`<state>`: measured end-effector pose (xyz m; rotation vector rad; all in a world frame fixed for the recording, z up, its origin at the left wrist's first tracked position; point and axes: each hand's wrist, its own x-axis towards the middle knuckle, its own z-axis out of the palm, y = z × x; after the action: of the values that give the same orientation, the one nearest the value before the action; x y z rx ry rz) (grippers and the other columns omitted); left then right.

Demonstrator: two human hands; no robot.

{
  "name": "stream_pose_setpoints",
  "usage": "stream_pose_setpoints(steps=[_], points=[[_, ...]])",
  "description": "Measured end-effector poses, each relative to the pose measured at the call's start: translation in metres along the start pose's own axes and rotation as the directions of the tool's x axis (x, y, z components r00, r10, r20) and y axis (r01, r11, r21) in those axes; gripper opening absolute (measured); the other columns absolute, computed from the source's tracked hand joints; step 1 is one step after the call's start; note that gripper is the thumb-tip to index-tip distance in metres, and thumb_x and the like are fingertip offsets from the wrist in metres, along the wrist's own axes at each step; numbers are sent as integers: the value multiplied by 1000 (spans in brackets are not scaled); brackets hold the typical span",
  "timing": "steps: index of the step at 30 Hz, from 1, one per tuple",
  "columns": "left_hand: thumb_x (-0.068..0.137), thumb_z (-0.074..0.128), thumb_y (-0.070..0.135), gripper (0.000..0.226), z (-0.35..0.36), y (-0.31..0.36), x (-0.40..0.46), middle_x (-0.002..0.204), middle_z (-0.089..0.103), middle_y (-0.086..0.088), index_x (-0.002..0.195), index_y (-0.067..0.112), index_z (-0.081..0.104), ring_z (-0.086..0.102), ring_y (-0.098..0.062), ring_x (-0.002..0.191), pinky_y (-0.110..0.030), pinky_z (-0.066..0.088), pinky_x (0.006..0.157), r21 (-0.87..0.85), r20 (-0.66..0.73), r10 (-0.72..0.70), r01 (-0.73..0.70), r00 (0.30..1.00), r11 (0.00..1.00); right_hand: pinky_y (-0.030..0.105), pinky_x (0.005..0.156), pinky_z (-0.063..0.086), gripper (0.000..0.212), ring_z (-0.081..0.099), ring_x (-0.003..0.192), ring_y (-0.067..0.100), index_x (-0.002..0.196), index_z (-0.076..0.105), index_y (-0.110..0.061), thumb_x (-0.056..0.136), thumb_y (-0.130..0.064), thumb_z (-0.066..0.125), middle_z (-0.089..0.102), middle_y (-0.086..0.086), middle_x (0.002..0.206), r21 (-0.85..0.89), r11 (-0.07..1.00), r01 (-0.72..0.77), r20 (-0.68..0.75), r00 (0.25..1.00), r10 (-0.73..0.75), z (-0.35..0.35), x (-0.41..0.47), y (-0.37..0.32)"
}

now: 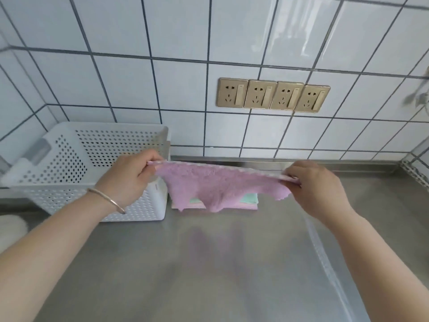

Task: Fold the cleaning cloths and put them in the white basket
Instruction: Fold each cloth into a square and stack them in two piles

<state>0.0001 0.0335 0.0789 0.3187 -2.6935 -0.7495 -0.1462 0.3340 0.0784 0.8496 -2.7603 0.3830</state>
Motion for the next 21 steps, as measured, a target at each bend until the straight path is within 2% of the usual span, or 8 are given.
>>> stream_pose_setpoints(steps=[3, 7, 10, 12, 14, 16, 18, 21], points=[[94, 43, 15, 29, 7, -19, -43, 55, 53, 7, 76, 37, 45, 48, -5, 54, -13, 33, 51, -55, 216, 35, -24, 976, 998, 28, 49, 28, 11, 44, 70, 20, 86, 64, -19, 87, -16, 53, 57, -3, 77, -34, 999, -1, 190, 982, 8, 18, -27, -5], [86, 32, 37, 27, 49, -55, -98, 77, 63, 24, 98, 54, 50, 56, 3, 68, -12, 39, 64, -24, 506, -25, 43, 862, 999, 28, 62, 34, 21, 52, 81, 19, 99, 60, -25, 91, -15, 43, 52, -11, 84, -28, 1000, -13, 495, 868, 25, 69, -69, 0], [94, 36, 30, 28, 91, -72, -134, 76, 58, 40, 108, 45, 56, 51, 14, 69, -12, 40, 74, -21, 637, -68, 106, 768, 994, 28, 69, 39, 42, 56, 102, 14, 108, 58, -32, 86, -3, 37, 56, -17, 103, 35, 999, -39, 632, 775, 8, 114, -107, 6], [97, 37, 25, 27, 112, -79, -153, 78, 57, 40, 111, 36, 57, 51, 15, 73, -12, 39, 76, -16, 701, -112, 172, 705, 985, 26, 84, 41, 51, 46, 125, 10, 120, 55, -35, 89, -1, 33, 51, -20, 128, 59, 997, -50, 713, 701, -7, 139, -130, 8], [98, 36, 26, 25, 127, -86, -169, 94, 62, 25, 99, 44, 53, 56, 3, 87, -13, 37, 78, -20, 739, -131, 215, 661, 976, 23, 104, 31, 56, 24, 140, 4, 130, 48, -36, 91, 0, 30, 35, -20, 146, 90, 995, -32, 768, 638, -49, 153, -146, 8], [97, 37, 30, 31, 133, -95, -179, 84, 58, 22, 81, 53, 48, 52, -2, 79, -13, 37, 73, -6, 744, -172, 263, 646, 965, 19, 110, 24, 53, 19, 141, 3, 132, 47, -36, 94, -3, 29, 32, -19, 148, 118, 992, -37, 797, 599, -73, 158, -156, 7], [96, 39, 30, 40, 137, -101, -184, 70, 51, 26, 72, 61, 46, 44, 3, 69, -13, 35, 68, 8, 754, -192, 284, 629, 959, 22, 102, 32, 47, 36, 134, 11, 127, 54, -34, 95, -7, 31, 47, -9, 140, 100, 991, -86, 838, 545, -37, 159, -161, 7], [95, 42, 24, 47, 145, -105, -187, 59, 51, 29, 63, 58, 45, 36, 5, 59, -10, 29, 60, 12, 794, -185, 290, 580, 957, 27, 68, 35, 29, 56, 93, 18, 95, 62, -18, 94, -11, 33, 62, 3, 105, 17, 997, -75, 924, 383, 13, 157, -163, 7]])
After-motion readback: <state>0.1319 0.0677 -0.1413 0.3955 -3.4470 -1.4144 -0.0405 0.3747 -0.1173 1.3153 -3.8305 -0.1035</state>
